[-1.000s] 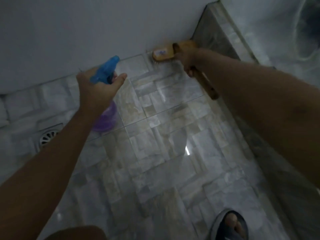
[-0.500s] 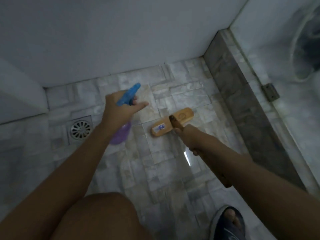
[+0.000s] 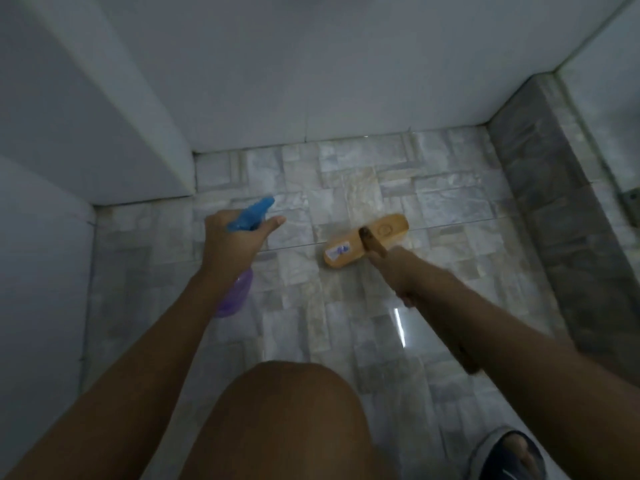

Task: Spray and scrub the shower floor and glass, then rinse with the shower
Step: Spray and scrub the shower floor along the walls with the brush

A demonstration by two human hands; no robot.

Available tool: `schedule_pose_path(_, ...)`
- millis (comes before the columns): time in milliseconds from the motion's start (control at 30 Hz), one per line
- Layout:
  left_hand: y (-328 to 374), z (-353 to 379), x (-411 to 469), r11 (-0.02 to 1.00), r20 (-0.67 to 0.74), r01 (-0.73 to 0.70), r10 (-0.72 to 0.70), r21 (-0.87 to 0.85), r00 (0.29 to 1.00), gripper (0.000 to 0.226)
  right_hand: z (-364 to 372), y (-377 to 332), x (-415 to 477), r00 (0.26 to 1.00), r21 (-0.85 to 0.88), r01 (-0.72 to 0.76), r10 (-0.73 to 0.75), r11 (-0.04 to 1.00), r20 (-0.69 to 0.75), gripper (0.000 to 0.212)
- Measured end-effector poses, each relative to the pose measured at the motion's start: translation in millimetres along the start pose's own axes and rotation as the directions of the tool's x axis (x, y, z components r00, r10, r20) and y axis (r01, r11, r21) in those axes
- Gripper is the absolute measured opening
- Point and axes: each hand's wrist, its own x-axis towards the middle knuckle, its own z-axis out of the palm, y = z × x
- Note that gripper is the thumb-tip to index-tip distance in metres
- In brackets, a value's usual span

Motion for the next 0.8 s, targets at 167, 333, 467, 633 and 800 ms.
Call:
schedule_pose_path(167, -21.2, -29.4, -18.8, 0.989, -0.116, -0.131, 0.139, 0.072, 0.983, 0.044, 38.5, 0.4, -20.4, 0.997, -0.018, 0.051, -0.049, 0.999, 0.058, 0.043)
schedule_pose_path(333, -50.8, -60.4, -12.7, 0.986, -0.286, -0.126, 0.154, 0.113, 0.946, 0.033, 24.1, -119.9, 34.2, 0.941, 0.032, 0.335, -0.333, 0.942, -0.051, 0.015)
schedule_pose_path(467, -69.1, -72.0, -6.3, 0.972, -0.313, -0.182, 0.221, 0.149, 0.924, 0.032, 18.5, -190.2, 67.0, 0.951, -0.043, 0.308, -0.309, 0.95, -0.026, 0.014)
schedule_pose_path(633, -74.0, -75.0, -9.2, 0.969, -0.354, -0.175, 0.229, 0.177, 0.907, 0.034, 44.7, -112.2, 20.6, 0.925, -0.06, 0.375, -0.377, 0.925, -0.042, 0.025)
schedule_pose_path(800, -63.0, -68.2, -16.5, 0.956, -0.321, -0.211, 0.27, 0.205, 0.908, 0.036, 59.3, -50.0, -17.5, 0.993, -0.045, 0.097, -0.093, 0.994, 0.074, 0.037)
